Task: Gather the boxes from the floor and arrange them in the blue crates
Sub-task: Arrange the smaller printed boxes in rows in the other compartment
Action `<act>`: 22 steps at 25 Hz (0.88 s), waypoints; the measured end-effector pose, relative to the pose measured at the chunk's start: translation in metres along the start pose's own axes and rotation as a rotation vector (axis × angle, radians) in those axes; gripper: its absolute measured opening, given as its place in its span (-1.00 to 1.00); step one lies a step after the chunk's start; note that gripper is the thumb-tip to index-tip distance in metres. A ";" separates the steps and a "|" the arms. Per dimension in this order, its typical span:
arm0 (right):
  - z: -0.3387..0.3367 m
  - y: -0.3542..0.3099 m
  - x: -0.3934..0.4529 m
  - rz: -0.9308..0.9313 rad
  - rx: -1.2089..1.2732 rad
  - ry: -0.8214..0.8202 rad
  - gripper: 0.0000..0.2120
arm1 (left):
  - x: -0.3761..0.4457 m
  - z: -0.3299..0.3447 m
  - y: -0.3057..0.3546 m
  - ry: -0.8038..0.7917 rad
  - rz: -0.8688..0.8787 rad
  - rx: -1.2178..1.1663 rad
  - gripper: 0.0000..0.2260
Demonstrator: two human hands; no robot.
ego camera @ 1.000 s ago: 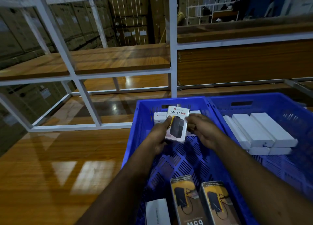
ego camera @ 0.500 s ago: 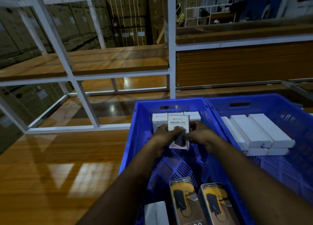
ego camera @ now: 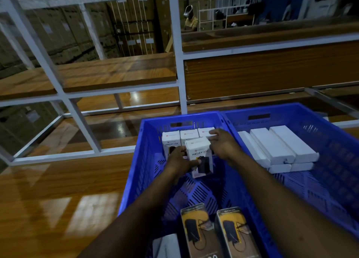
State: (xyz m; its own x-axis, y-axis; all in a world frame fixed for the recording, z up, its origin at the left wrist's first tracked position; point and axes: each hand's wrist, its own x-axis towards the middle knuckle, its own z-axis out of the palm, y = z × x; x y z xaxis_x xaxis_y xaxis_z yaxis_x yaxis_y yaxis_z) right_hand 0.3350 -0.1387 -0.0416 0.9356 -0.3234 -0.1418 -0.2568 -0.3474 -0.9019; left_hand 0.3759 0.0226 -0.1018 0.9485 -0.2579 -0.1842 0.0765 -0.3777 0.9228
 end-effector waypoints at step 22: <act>-0.012 -0.001 0.007 -0.076 0.487 0.409 -0.82 | 0.053 0.069 -0.011 0.248 0.039 0.284 -0.63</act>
State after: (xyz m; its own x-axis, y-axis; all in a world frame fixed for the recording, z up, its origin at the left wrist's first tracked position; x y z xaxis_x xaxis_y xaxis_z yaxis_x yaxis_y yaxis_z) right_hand 0.3390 -0.1510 -0.0371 0.7542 -0.6566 0.0099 0.0357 0.0259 -0.9990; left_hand 0.4041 -0.0483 -0.1455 0.9973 -0.0668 -0.0310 -0.0164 -0.6120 0.7907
